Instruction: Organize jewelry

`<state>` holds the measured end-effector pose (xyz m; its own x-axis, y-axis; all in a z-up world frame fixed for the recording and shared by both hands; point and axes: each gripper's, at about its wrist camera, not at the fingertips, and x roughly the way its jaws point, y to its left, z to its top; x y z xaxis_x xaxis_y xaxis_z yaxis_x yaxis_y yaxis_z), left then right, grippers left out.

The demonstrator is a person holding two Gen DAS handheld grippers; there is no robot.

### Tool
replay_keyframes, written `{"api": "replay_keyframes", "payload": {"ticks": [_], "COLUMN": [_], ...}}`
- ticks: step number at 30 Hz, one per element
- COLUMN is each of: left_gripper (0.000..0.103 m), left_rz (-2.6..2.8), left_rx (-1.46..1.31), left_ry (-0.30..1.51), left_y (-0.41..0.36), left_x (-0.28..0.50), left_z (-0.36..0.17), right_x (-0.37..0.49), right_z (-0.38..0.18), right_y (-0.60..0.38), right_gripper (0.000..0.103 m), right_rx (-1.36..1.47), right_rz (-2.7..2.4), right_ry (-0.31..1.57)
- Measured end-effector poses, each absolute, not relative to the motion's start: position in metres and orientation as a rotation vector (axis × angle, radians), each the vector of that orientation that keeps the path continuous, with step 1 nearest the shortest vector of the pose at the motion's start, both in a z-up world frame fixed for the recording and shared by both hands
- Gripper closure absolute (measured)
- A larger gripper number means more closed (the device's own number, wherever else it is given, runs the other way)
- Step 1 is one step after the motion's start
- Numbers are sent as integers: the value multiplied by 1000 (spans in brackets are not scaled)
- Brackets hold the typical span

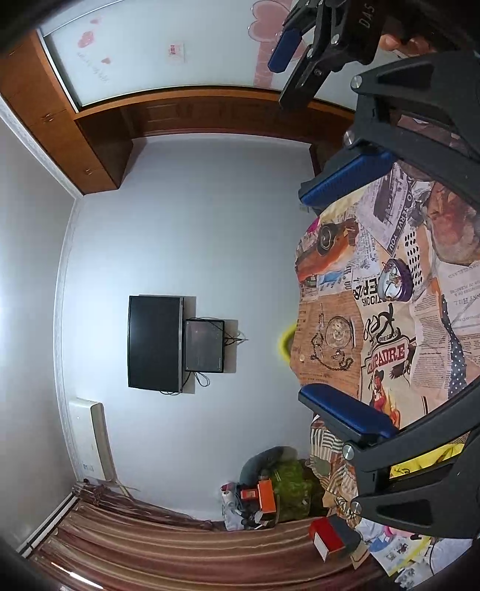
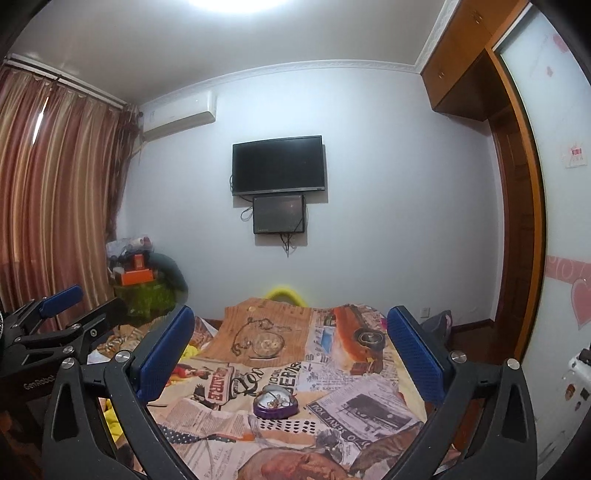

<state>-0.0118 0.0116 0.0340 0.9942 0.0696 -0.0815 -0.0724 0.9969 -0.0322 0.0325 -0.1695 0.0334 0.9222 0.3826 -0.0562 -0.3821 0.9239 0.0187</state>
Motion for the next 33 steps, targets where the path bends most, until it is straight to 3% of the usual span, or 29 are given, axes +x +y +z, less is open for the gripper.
{"api": "replay_keyframes", "payload": {"ticks": [33], "left_gripper": [5], "left_rz": [68], "left_rx": [-50], "left_ry": [130], "left_y": [8], "left_x": [-2], "left_z": [23], "right_x": [28], "right_z": [23], "right_y": [-175], "right_gripper": [0], "right_rx": [6], "right_rz": [425], "right_ry": [111]}}
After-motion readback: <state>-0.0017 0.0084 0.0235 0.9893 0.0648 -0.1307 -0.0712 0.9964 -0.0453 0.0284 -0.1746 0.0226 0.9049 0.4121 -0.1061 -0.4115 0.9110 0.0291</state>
